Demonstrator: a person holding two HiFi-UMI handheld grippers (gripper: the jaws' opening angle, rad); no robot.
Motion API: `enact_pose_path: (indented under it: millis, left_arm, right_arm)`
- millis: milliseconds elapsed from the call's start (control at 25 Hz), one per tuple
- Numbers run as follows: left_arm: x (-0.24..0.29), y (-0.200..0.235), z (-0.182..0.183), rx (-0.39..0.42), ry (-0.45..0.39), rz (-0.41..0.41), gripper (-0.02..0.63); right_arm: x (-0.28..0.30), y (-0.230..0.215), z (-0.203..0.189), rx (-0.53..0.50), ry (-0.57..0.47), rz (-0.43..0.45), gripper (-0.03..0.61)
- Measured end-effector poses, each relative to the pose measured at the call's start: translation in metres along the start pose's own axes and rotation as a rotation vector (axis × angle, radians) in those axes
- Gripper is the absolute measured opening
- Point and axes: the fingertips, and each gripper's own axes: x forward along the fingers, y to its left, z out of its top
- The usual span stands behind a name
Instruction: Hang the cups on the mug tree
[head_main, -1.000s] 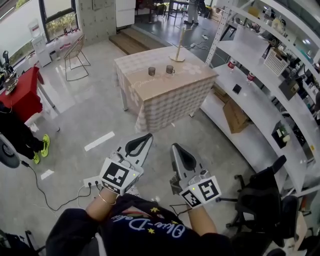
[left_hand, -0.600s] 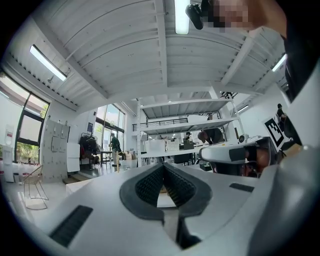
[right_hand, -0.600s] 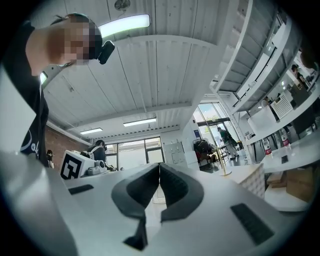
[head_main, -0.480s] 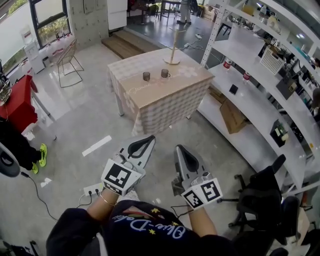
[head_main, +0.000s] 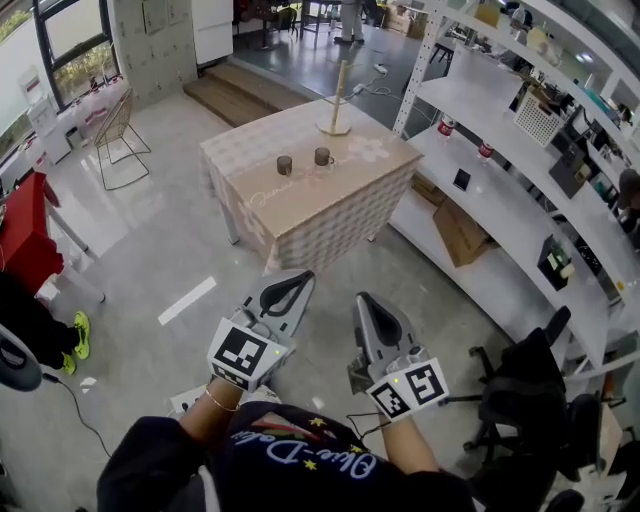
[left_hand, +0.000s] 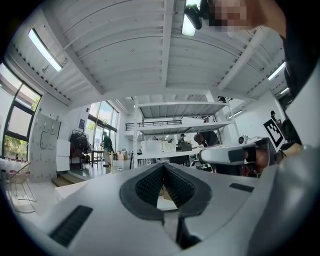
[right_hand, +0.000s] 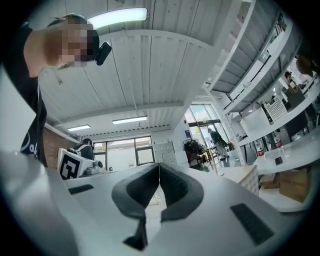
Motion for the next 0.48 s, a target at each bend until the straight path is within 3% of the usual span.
enact_pose_path:
  millis: [480]
  left_arm:
    - [0.023, 0.081, -0.013, -0.035, -0.007, -0.037, 0.008]
  right_arm:
    - [0.085, -0.007, -0.016, -0.026, 0.029, -0.016, 0.009]
